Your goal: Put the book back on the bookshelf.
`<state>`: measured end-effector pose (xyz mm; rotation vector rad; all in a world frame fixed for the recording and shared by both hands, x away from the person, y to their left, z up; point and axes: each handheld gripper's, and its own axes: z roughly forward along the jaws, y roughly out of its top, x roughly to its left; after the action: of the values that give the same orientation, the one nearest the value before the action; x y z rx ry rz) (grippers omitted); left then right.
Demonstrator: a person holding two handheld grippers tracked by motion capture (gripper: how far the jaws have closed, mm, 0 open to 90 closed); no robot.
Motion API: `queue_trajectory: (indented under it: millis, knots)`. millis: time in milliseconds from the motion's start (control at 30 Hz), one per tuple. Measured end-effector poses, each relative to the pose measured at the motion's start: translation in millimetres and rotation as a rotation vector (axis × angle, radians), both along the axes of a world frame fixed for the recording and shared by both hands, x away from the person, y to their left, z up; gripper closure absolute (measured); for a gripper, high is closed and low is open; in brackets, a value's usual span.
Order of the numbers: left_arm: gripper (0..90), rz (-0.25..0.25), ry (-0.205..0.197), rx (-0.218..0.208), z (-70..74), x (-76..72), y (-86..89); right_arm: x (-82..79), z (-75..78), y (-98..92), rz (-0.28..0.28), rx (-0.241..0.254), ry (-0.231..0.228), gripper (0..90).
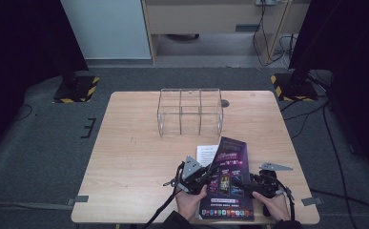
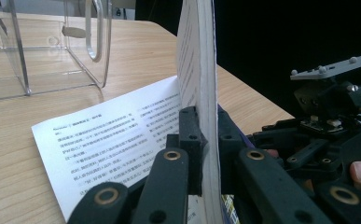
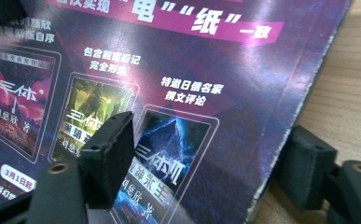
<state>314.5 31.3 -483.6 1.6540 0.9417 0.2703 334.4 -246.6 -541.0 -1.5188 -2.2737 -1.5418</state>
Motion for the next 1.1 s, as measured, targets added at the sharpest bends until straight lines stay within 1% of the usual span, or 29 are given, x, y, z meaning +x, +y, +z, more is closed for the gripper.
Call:
queue_trajectory:
  millis: [33, 100, 133, 200, 267, 300, 333, 367, 400, 467, 600, 733, 833, 867, 933, 1033, 1100]
  knots:
    - [84.7, 0.002, 0.003, -0.005, -0.4, 0.2, 0.4, 0.0, 0.6, -0.2, -0.006, 0.007, 0.01, 31.9]
    - [84.7, 0.006, 0.001, -0.006, -0.9, 0.1, 0.9, 0.9, 1.7, -4.1, -0.021, 0.019, 0.031, 41.6]
    - [84.7, 0.007, -0.001, -0.005, -0.9, 0.0, 1.1, 1.1, 3.5, -6.7, -0.038, 0.038, 0.054, 46.7]
    - [84.7, 0.01, -0.004, -0.004, -0.7, -0.1, 1.9, 1.3, 5.3, -10.2, -0.046, 0.054, 0.059, 53.5]
    - [84.7, 0.016, -0.002, -0.001, -0.6, 0.2, 2.8, -0.1, 9.7, -12.2, -0.052, 0.075, 0.075, 62.5]
    - [84.6, 0.019, -0.002, 0.0, -0.7, 0.5, 3.3, -0.6, 11.7, -13.3, -0.052, 0.088, 0.071, 66.9]
    - [84.6, 0.022, -0.001, -0.002, -0.9, 0.9, 3.9, -1.6, 14.2, -13.9, -0.054, 0.105, 0.082, 70.6]
    - [84.6, 0.023, 0.0, 0.002, -1.0, 1.3, 4.7, -1.8, 15.0, -15.1, -0.049, 0.115, 0.07, 72.3]
    - [84.6, 0.023, 0.001, 0.004, -1.2, 1.8, 5.1, -2.8, 16.9, -14.9, -0.054, 0.122, 0.08, 73.0]
    - [84.6, 0.026, 0.004, 0.009, -1.7, 2.8, 5.8, -3.8, 18.6, -14.6, -0.056, 0.123, 0.08, 74.2]
    - [84.4, 0.035, 0.017, 0.027, -4.7, 5.1, 8.5, -4.9, 20.6, -13.7, -0.067, 0.133, 0.1, 76.9]
    - [82.9, 0.05, 0.036, 0.042, -9.6, 9.0, 13.3, -7.0, 25.0, -13.6, -0.075, 0.155, 0.091, 80.9]
    - [79.2, 0.055, 0.058, 0.052, -13.4, 12.2, 18.2, -8.2, 29.9, -14.4, -0.088, 0.183, 0.085, 83.9]
    - [78.0, 0.051, 0.064, 0.059, -14.5, 13.2, 19.8, -8.4, 31.1, -14.2, -0.088, 0.188, 0.078, 84.3]
    - [75.6, 0.054, 0.075, 0.065, -16.4, 14.6, 22.6, -8.9, 33.3, -13.3, -0.086, 0.19, 0.077, 84.5]
    - [66.2, 0.053, 0.09, 0.09, -18.2, 18.1, 28.2, -9.6, 38.1, -12.0, -0.079, 0.197, 0.056, 84.6]
    - [61.2, 0.047, 0.098, 0.09, -18.0, 19.5, 31.9, -10.4, 43.2, -11.8, -0.073, 0.203, 0.036, 84.7]
